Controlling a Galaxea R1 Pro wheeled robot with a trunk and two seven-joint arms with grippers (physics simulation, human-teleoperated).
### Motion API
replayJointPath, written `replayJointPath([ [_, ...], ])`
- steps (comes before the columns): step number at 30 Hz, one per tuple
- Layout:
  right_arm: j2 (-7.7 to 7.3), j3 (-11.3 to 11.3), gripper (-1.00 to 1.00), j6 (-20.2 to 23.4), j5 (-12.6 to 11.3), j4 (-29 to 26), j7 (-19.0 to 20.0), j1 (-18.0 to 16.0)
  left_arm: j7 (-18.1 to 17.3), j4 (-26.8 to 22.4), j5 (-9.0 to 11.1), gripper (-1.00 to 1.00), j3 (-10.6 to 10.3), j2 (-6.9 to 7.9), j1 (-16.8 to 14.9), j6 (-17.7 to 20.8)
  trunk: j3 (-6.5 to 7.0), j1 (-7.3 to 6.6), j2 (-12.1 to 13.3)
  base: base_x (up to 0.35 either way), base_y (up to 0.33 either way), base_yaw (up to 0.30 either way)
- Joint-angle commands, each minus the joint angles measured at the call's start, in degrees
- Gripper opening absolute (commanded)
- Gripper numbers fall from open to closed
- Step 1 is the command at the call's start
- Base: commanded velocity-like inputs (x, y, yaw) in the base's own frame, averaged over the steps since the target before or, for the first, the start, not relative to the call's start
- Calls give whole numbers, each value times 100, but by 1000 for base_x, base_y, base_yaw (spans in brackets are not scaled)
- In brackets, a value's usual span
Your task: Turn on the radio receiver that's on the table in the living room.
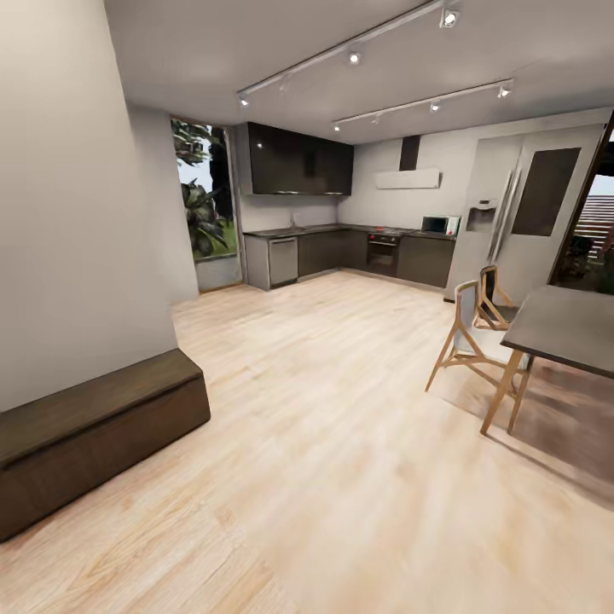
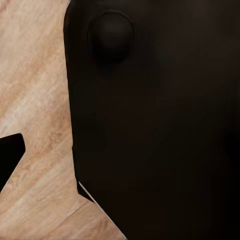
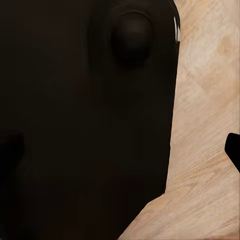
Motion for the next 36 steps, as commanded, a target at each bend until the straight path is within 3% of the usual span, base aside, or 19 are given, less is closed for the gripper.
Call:
replayJointPath([
  [1, 33, 0, 100, -30, 12, -34, 1, -33, 0, -33, -7, 100, 23, 8, -27, -30, 1, 1, 1, 0, 0, 0],
  [10, 235, 27, 100, -195, 10, -325, -17, -53, 5, -210, 9, 100, -18, 66, -27, -66, 1, 1, 1, 0, 0, 0],
  [19, 253, 1, 100, -484, -9, -435, -11, -53, 0, -348, 1, 100, -19, 72, -27, -76, 1, 1, 1, 0, 0, 0],
  [28, 250, 8, 100, -773, 10, -726, -14, -53, -8, -638, -8, 100, -19, 201, -27, -70, 1, 1, 1, 0, 0, 0],
  [29, 249, 9, 100, -1544, 11, -1315, -13, -53, -8, -2038, -8, 100, -19, 203, -27, -69, 1, 1, 1, 0, 0, 0],
  [36, 237, 9, 100, -1519, 24, -2247, -39, -53, 14, -3299, -4, 100, -12, 205, -27, -26, 1, 1, 1, 0, 0, 0],
])
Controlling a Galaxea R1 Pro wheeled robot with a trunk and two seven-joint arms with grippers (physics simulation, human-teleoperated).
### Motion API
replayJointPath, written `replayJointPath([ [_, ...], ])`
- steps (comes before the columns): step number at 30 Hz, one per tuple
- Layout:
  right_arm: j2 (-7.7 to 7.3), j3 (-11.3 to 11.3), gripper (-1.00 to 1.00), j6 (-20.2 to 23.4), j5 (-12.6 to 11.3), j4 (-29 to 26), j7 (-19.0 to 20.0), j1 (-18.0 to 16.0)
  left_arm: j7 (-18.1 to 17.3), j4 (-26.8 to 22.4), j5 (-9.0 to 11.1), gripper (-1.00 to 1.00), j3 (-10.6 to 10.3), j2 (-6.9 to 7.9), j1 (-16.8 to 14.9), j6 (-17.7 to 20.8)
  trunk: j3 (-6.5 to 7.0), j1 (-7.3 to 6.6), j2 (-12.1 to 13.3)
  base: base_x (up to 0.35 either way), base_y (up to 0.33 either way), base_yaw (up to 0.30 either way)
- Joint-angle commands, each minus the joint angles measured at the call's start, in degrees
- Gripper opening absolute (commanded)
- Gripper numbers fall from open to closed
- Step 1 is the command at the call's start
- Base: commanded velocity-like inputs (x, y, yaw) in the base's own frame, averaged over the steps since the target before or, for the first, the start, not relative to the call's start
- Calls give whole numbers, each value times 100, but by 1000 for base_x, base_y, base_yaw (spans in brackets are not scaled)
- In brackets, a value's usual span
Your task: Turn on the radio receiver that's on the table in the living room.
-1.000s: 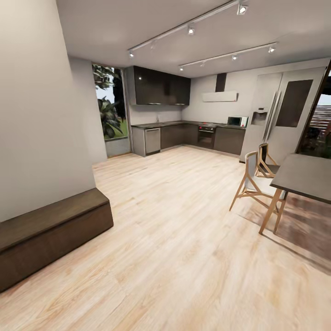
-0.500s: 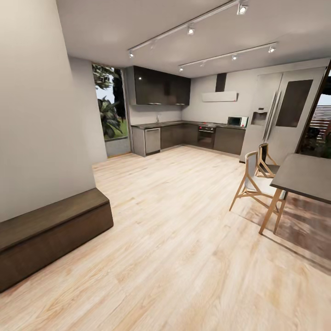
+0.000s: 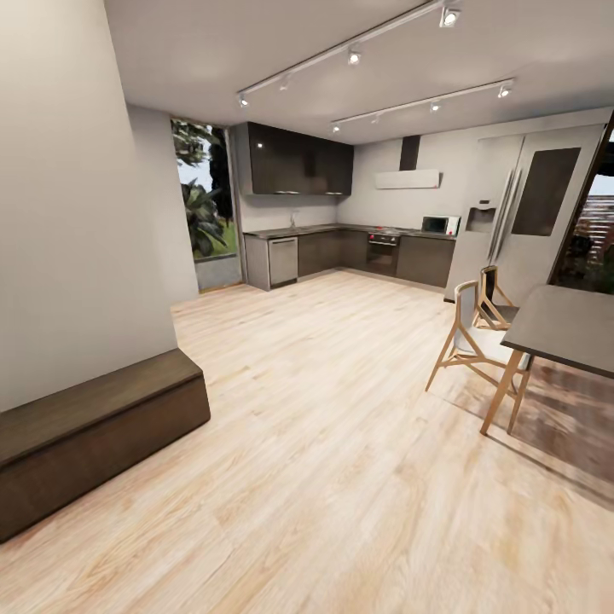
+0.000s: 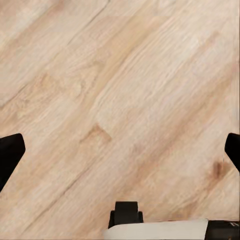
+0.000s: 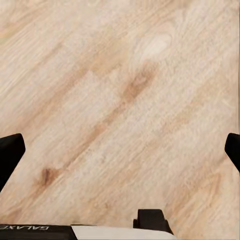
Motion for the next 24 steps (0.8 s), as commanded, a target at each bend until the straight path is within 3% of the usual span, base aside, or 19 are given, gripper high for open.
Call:
replayJointPath([
  [1, -7, 2, 100, 28, 6, -558, -17, 1, 7, -511, 11, 100, 1, -14, 1, 16, -1, 0, 0, 0, 0, 0],
  [7, -3, 2, 100, 118, 18, -1613, -31, -1, 11, -1320, 16, 100, 1, -29, -7, 21, -1, 0, 0, 0, 0, 0],
  [10, -1, 1, 100, 387, 22, -2162, -39, -4, 12, -1780, 20, 100, 1, -29, -7, 21, -1, 0, 0, 0, 0, 0],
  [11, -1, 5, 100, 780, 24, -2721, -40, -5, 12, -2166, 22, 100, 1, -29, -7, 21, -1, 0, 0, 0, 0, 0],
  [14, 0, 8, 100, 1232, 23, -3438, -40, -5, 12, -2568, 27, 100, 1, -29, -7, 21, -1, 0, 0, 0, 0, 0],
  [15, 5, 8, 100, 1459, 20, -4056, -42, -7, 12, -2827, 31, 100, 10, -30, -7, 21, -1, 0, 0, 0, 0, 0],
  [18, 28, 17, 100, 1573, 21, -4736, -63, -6, 12, -3095, 32, 100, 17, -28, -7, 21, -1, 0, 0, 0, 0, 0],
  [19, 46, 68, 100, 1788, 72, -5378, -104, -8, 12, -3302, 27, 100, 8, -23, -7, 21, -1, 0, 0, 0, 0, 0],
  [24, 52, 139, 100, 1910, 113, -5788, -62, -8, 12, -3353, 17, 100, -1, -22, -7, 21, -1, 0, 0, 0, 0, 0],
])
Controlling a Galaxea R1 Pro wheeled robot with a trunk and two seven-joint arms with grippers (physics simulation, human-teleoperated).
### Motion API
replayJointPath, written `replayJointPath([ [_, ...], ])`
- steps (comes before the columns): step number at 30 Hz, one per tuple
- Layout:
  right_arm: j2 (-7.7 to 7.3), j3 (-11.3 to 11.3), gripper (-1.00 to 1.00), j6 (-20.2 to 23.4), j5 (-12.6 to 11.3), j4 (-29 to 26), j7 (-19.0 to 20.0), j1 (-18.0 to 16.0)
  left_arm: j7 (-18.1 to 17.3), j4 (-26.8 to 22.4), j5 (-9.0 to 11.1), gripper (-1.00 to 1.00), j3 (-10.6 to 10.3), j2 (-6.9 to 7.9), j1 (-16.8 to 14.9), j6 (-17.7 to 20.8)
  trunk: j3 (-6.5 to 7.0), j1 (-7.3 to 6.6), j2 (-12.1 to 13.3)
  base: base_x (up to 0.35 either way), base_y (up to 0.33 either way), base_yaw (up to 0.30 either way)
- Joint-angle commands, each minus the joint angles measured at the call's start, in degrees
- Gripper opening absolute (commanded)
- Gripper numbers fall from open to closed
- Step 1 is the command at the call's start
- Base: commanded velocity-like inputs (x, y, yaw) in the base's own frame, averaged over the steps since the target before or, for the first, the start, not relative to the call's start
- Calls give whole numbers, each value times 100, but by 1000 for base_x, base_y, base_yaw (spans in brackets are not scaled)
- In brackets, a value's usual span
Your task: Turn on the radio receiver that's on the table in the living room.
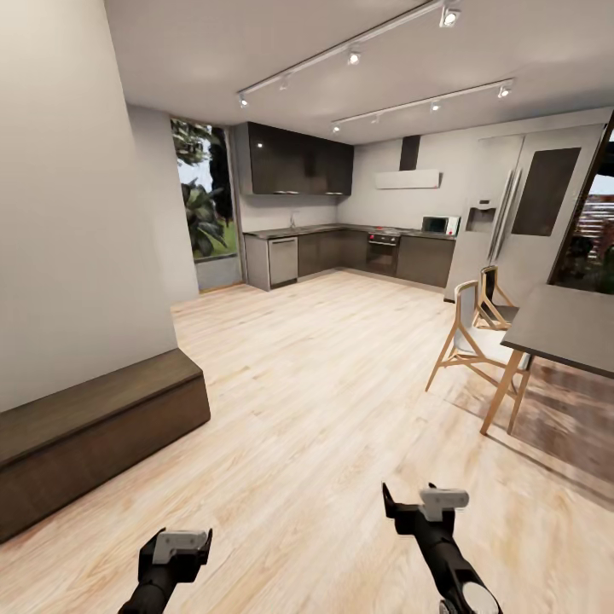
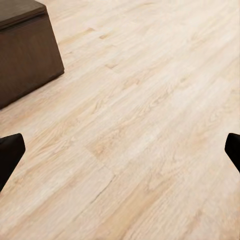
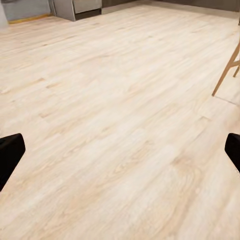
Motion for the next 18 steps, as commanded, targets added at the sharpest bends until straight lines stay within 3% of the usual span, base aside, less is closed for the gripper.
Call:
replayJointPath([
  [1, 0, 8, 100, 2, 4, -38, 3, 0, 0, -6, -1, 100, -1, 0, 0, 0, 0, 0, 0, 0, 0, 0],
  [6, -4, 150, 100, 8, 7, -211, -3, 0, -7, -65, -14, 100, -6, 23, 0, 0, 0, 0, 0, 0, 0, 0],
  [18, -8, 178, 100, 5, -5, -207, 2, 5, 0, -524, -3, 100, -14, 40, 4, 0, 0, 0, 0, 0, 0, 0],
])
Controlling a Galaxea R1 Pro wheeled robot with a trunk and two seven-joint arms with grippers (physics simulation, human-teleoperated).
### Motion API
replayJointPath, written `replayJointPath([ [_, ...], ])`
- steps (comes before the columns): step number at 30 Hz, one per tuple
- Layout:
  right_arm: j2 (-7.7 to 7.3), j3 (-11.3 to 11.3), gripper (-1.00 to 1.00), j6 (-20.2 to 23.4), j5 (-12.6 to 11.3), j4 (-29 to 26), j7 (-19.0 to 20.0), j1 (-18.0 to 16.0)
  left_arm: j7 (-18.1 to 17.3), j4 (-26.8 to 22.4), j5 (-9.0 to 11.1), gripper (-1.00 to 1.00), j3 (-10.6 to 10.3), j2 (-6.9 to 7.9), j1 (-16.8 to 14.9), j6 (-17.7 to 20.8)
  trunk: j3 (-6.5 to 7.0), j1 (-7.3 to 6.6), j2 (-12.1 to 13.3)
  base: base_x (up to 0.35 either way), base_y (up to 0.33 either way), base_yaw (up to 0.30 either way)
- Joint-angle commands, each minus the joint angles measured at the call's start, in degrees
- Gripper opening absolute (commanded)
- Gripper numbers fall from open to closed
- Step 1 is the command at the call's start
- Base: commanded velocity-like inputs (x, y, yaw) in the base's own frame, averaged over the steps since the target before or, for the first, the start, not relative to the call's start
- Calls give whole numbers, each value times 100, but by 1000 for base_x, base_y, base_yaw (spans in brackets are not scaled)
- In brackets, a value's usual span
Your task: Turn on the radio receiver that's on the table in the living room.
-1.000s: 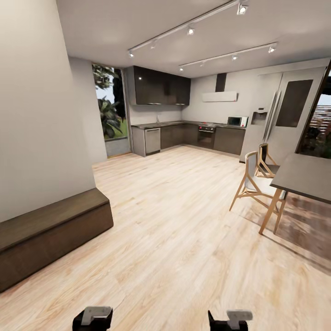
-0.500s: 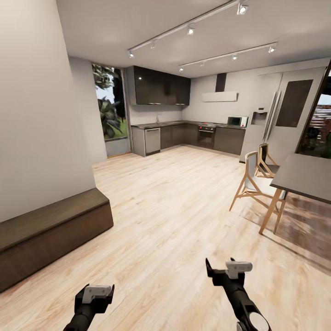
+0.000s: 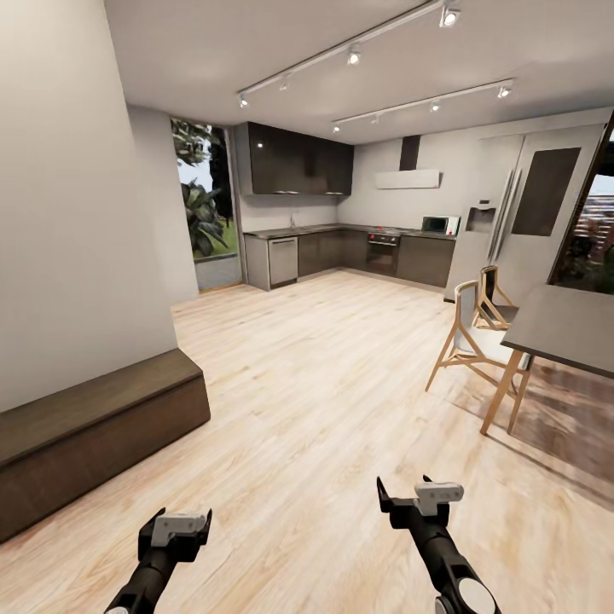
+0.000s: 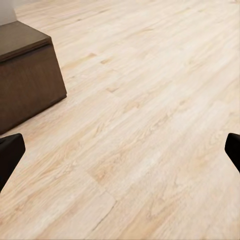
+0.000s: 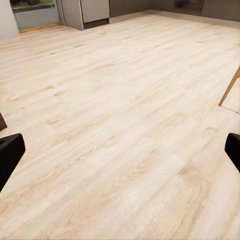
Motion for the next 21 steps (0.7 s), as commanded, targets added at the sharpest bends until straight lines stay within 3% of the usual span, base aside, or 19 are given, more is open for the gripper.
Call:
replayJointPath([
  [1, 2, 0, 100, -3, 0, 1, -4, -2, 0, 0, 0, 100, -3, -2, 1, 0, 0, 0, 0, 0, 0, 0],
  [21, 0, 0, 100, -5, -10, 1, -14, 1, -2, 3, 0, 100, -7, -4, -3, 0, 0, 0, 0, 0, 0, 0],
])
